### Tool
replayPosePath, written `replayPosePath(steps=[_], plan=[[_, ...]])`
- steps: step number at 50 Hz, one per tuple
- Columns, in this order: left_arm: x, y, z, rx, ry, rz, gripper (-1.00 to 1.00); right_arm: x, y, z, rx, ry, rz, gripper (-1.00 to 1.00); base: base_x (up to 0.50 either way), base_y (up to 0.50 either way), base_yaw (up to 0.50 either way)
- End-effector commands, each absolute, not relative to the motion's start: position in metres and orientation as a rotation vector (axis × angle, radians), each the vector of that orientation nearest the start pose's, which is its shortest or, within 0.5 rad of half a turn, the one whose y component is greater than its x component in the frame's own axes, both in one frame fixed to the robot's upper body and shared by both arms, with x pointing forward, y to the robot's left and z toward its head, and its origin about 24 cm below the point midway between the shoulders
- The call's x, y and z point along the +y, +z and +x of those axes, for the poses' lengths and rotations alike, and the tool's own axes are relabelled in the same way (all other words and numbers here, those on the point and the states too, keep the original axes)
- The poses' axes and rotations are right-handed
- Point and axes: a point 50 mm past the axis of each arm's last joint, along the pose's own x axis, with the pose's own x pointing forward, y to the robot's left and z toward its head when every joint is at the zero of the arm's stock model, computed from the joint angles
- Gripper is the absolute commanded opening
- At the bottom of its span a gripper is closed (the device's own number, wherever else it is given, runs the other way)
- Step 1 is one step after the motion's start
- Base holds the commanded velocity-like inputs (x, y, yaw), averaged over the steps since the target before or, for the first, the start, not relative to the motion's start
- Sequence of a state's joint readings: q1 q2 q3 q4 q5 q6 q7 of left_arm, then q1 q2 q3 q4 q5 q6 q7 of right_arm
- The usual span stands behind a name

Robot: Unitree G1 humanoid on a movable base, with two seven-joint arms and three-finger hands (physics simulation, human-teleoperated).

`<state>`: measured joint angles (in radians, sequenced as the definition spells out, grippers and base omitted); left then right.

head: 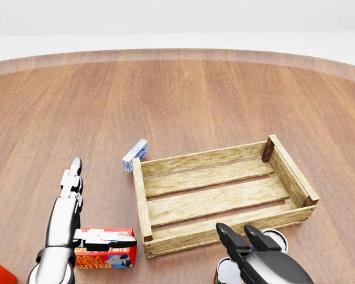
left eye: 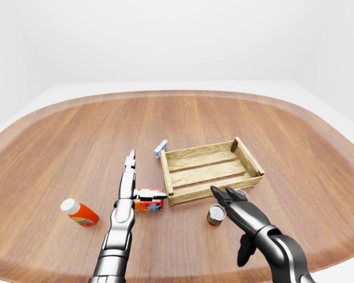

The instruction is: Pick up the tomato sauce, and put it in the wooden tray.

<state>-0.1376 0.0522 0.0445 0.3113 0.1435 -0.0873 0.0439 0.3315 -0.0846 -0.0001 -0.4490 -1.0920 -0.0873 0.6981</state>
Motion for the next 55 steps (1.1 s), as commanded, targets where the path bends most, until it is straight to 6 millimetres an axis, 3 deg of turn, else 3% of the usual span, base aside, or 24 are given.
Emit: replayPosePath(steps=[1, 40, 55], plan=[[0.164, 0.012, 0.276, 0.092, 0.039, 0.194, 1.00, -0.151, 0.036, 0.183, 0.292, 0.607, -1.200, 1.00, 0.00, 0.00, 0.00], [0.163, 0.012, 0.276, 0.094, 0.034, 0.198, 1.00, -0.157, 0.000, 0.203, 0.409, 0.683, -1.230, 1.00, 0.00, 0.00, 0.00], [0.163, 0.012, 0.275, 0.092, 0.033, 0.197, 1.00, -0.157, 0.000, 0.204, 0.414, 0.688, -1.235, 1.00, 0.00, 0.00, 0.00]])
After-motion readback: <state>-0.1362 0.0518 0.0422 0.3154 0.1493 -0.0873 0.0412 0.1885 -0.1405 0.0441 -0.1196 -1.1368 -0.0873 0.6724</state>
